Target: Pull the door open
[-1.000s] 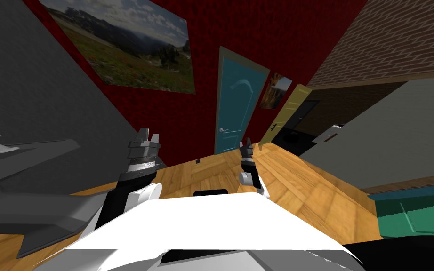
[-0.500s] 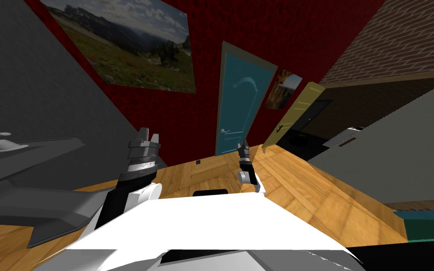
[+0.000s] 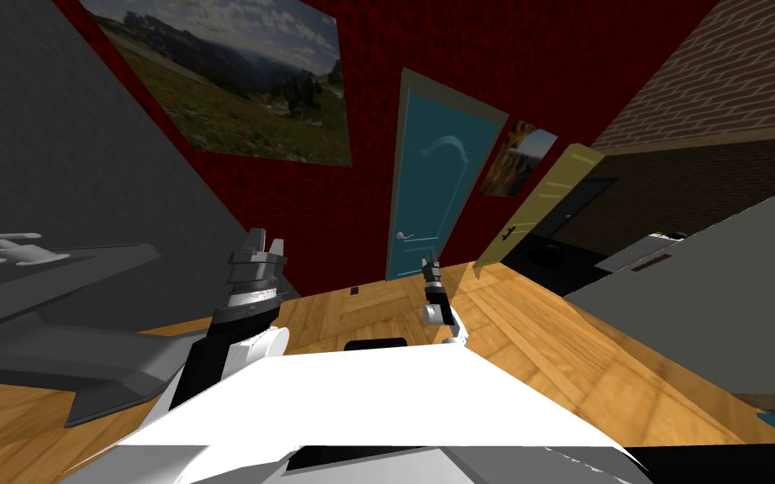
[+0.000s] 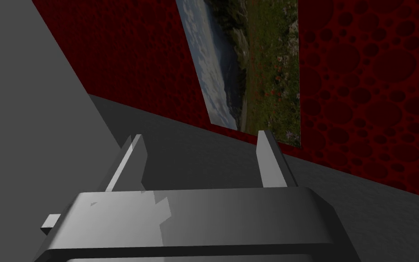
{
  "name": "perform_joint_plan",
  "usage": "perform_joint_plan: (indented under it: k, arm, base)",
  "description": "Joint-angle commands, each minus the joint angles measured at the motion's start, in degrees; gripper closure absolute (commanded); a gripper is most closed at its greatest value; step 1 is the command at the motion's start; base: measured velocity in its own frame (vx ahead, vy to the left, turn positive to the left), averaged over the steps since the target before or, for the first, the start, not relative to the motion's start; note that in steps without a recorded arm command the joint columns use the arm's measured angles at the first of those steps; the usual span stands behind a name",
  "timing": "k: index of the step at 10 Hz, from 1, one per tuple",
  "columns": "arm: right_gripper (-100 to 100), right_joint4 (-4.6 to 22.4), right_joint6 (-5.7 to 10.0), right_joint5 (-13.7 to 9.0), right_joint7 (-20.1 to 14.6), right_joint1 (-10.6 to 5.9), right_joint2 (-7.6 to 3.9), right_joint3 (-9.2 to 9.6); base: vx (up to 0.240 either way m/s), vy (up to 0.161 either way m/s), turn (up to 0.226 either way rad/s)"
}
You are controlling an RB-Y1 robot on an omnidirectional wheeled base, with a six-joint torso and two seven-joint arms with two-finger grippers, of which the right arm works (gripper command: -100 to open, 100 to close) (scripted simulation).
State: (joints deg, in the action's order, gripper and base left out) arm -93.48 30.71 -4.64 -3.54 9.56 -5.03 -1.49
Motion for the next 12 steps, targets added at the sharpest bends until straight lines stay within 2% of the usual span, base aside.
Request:
perform_joint_plan:
  k: [1, 2, 3, 8, 9, 10, 11, 12]
  arm:
    - [-100, 2.86, 0.55, -0.09, 0.02, -1.39, -0.57, -0.18]
    - [-100, 4.84, 0.91, -0.12, 0.09, -2.35, -0.87, -0.27]
    - [-100, 5.61, 0.91, -0.12, 0.09, -2.35, -0.87, -0.27]
    - [-100, 15.7, 2.76, -0.3, 0.45, -7.27, -2.29, -0.78]
    - [-100, 16.48, 2.76, -0.3, 0.45, -7.27, -2.29, -0.78]
    - [-100, 18.31, 3.13, -0.33, 0.52, -8.25, -2.55, -0.88]
    - [-100, 18.66, 3.13, -0.33, 0.52, -8.25, -2.55, -0.88]
    - [-100, 20.84, 3.51, -0.36, 0.59, -9.24, -2.82, -0.98]
  base:
    - [0.095, -0.05, 0.115]
    - [0.096, -0.056, 0.077]
    - [0.055, -0.051, 0.028]
    - [0.067, -0.06, 0.101]
    - [0.06, -0.049, 0.036]
    - [0.049, -0.041, 0.064]
    - [0.039, -0.033, 0.035]
    - [0.048, -0.029, 0.067]
